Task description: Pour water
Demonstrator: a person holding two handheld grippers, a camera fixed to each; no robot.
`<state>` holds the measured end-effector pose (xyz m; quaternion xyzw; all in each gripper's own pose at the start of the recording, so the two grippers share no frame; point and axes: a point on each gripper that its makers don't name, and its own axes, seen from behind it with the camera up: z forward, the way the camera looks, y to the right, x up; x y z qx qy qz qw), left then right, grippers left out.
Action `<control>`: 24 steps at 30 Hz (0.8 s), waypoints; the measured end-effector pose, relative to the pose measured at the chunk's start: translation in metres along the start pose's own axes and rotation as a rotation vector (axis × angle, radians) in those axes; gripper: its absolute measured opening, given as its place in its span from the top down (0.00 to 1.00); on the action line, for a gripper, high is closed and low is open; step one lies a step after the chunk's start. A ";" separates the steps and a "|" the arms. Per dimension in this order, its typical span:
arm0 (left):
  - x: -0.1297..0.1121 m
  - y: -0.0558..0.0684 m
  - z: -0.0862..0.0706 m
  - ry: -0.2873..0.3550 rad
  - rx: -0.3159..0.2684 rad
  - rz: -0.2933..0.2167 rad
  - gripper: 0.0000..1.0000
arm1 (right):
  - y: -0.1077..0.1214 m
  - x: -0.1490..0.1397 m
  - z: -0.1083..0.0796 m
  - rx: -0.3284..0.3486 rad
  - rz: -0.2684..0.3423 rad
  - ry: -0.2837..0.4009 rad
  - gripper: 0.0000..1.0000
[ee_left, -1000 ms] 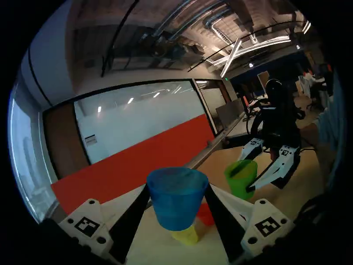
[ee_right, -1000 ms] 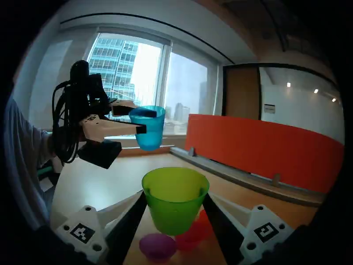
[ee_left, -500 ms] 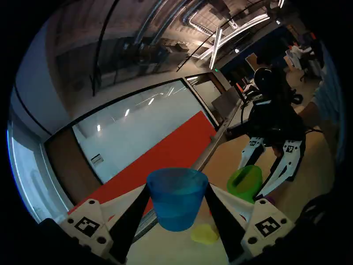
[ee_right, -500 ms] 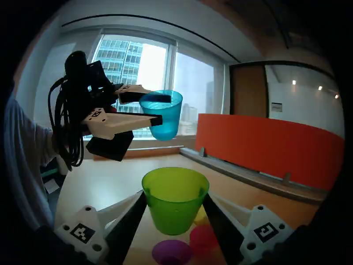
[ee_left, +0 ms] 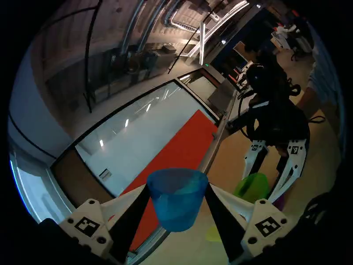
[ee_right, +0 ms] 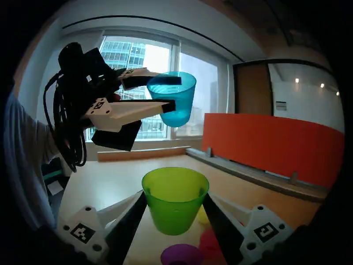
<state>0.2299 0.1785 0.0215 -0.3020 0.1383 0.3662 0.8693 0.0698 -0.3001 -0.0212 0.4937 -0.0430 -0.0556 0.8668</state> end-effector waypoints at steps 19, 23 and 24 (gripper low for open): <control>0.013 -0.005 0.005 -0.012 0.007 0.188 0.14 | -0.013 -0.003 0.007 0.034 -0.012 -0.012 0.12; 0.016 -0.005 0.005 -0.013 0.007 0.215 0.14 | -0.013 -0.004 0.008 0.037 -0.011 -0.013 0.12; 0.017 -0.005 0.005 -0.014 0.007 0.221 0.14 | -0.014 -0.004 0.008 0.038 -0.011 -0.014 0.12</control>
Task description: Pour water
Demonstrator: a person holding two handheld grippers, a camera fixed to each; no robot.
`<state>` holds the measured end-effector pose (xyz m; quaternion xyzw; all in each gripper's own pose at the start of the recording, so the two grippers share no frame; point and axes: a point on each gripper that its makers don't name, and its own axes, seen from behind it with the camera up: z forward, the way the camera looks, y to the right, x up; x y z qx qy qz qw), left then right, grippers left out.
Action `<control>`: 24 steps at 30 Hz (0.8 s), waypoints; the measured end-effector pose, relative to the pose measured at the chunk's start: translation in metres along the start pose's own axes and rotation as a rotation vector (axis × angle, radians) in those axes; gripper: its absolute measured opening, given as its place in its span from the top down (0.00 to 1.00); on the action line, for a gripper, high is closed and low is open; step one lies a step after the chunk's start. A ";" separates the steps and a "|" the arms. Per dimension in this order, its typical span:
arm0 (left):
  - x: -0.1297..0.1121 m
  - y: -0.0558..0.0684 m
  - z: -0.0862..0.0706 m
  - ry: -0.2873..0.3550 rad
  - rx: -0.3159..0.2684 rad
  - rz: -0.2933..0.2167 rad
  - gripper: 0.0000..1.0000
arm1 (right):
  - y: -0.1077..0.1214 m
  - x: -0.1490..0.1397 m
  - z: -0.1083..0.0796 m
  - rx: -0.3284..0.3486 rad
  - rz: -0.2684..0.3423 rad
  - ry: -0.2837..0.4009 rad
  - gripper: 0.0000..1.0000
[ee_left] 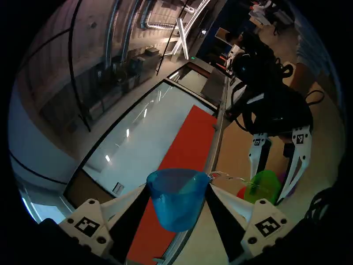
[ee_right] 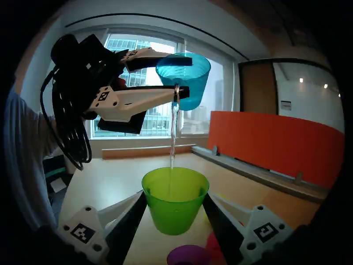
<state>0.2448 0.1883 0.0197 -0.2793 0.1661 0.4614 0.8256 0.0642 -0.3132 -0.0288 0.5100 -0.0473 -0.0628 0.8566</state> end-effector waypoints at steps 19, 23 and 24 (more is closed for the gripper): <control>0.002 -0.003 0.006 -0.010 0.014 0.097 0.14 | 0.001 0.004 -0.008 0.001 -0.012 0.003 0.12; 0.004 -0.005 0.005 -0.009 0.017 0.118 0.14 | 0.001 0.005 -0.008 0.001 -0.012 0.005 0.12; 0.004 -0.005 0.004 -0.009 0.018 0.124 0.14 | 0.001 0.005 -0.008 0.000 -0.012 0.006 0.12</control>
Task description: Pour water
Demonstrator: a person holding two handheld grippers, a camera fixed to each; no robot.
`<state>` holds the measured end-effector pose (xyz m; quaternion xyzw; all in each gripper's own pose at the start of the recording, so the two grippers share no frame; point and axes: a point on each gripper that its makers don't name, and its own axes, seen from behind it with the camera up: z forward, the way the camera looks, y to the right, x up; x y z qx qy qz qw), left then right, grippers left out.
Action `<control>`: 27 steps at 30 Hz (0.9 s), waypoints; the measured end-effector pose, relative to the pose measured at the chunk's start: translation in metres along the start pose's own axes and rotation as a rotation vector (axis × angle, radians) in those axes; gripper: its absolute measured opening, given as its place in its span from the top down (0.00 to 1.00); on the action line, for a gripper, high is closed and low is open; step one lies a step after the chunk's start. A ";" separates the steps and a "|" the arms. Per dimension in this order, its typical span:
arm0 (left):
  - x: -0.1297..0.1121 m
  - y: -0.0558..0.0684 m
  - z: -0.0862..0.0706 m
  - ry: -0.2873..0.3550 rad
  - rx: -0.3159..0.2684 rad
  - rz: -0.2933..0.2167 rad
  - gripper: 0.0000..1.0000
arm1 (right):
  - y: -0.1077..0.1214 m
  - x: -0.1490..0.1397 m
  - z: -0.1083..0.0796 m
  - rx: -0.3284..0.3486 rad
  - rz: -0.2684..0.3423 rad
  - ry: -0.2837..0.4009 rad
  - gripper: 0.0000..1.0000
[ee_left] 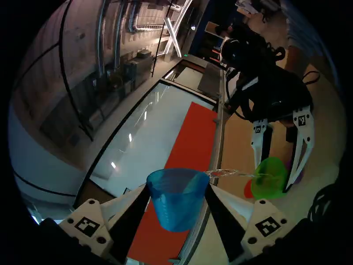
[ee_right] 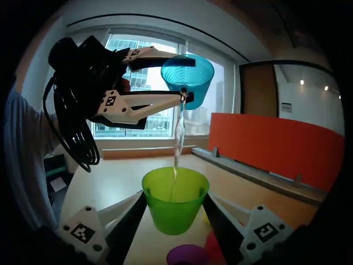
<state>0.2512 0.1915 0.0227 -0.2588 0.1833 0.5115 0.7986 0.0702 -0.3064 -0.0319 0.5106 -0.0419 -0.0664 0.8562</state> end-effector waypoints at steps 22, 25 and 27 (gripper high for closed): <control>0.006 -0.008 -0.006 -0.008 0.012 0.156 0.14 | 0.000 0.002 0.002 0.000 -0.004 0.005 0.12; 0.006 -0.008 -0.006 -0.010 0.013 0.178 0.14 | -0.001 0.003 0.002 0.001 -0.005 0.005 0.13; 0.006 -0.009 -0.007 -0.012 0.013 0.193 0.14 | -0.001 0.003 0.002 0.001 -0.007 0.005 0.12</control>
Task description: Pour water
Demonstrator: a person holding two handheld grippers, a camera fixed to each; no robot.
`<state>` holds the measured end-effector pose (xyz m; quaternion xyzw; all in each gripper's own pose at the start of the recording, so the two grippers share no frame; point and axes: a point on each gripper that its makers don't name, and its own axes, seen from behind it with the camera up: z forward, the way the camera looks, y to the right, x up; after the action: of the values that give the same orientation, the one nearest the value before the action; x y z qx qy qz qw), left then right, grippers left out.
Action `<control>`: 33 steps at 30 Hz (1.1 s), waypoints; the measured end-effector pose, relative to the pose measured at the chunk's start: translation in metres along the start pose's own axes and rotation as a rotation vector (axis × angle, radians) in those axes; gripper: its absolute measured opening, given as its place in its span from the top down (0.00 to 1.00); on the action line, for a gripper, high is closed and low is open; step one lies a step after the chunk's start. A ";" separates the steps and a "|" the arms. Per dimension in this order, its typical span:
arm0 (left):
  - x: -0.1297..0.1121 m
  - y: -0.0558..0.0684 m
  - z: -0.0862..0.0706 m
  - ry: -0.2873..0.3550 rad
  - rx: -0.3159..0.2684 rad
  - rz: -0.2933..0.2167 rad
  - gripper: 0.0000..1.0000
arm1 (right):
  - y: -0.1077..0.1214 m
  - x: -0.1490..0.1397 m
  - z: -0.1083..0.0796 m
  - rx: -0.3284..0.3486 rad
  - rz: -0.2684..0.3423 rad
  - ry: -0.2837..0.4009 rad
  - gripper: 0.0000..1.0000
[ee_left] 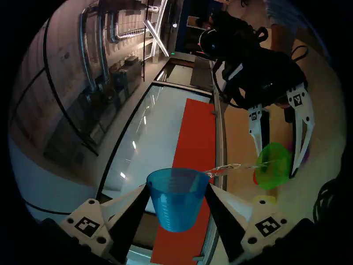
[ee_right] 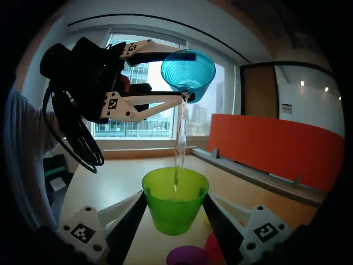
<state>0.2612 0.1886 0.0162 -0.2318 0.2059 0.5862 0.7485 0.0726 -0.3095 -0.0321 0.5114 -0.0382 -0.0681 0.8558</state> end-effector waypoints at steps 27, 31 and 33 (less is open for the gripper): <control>0.009 -0.002 0.000 0.004 0.011 0.166 0.14 | 0.000 0.001 0.001 -0.005 0.002 0.007 0.13; 0.013 -0.003 -0.001 0.005 0.012 0.198 0.14 | 0.000 0.001 0.001 -0.006 0.001 0.008 0.13; 0.014 -0.003 -0.001 0.004 0.012 0.215 0.14 | -0.001 0.001 0.001 -0.005 0.001 0.010 0.13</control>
<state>0.2676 0.1981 0.0075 -0.2049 0.2346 0.6615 0.6822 0.0739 -0.3106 -0.0323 0.5096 -0.0342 -0.0650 0.8572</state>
